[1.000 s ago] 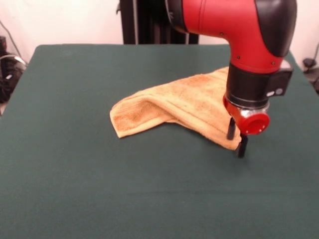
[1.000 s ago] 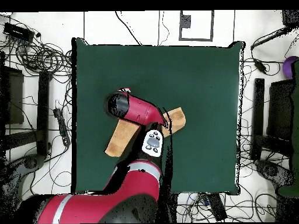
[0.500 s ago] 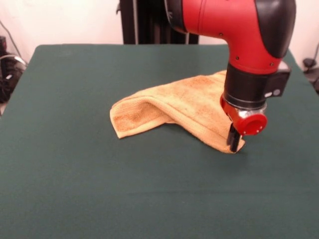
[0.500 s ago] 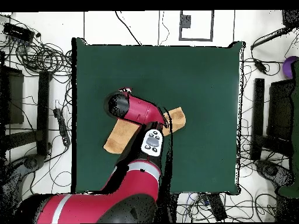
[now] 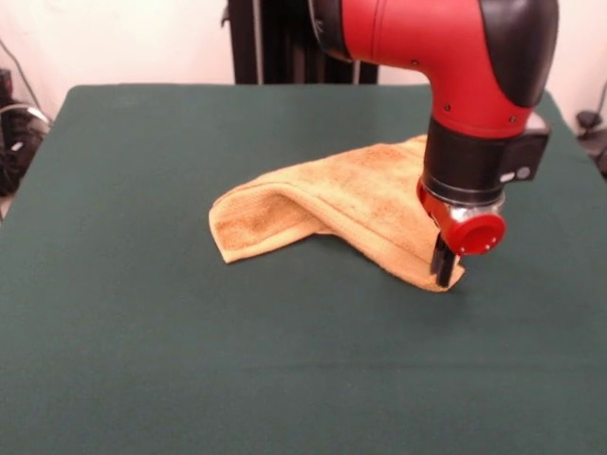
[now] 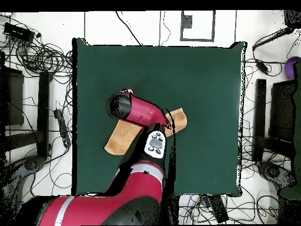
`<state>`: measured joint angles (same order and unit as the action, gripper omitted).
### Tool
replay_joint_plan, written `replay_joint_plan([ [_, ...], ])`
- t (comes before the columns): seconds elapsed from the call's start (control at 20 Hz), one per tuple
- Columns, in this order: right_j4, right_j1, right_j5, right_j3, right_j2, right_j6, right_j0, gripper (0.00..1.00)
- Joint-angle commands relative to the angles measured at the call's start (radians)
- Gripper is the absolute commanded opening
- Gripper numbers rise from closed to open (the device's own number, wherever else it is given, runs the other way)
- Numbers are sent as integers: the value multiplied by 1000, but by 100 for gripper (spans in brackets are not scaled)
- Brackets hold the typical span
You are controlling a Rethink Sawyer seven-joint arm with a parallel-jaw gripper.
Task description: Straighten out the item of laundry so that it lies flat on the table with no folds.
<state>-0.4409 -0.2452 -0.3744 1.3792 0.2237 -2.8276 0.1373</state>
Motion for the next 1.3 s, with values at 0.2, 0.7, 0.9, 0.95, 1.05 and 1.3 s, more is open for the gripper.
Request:
replay_joint_plan([
  [0.2, 30, -181, -36, 283, -144, -20, -27, 0],
  [0.7, 18, -266, -82, 353, -166, -29, -28, 0],
  [0.9, 13, -238, -33, 343, -178, -39, -33, 0],
  [0.95, 13, -229, -20, 340, -182, -41, -34, 0],
  [1.05, 12, -216, -5, 332, -186, -43, -35, 0],
  [1.3, -1, -179, 61, 310, -214, -64, -45, 0],
])
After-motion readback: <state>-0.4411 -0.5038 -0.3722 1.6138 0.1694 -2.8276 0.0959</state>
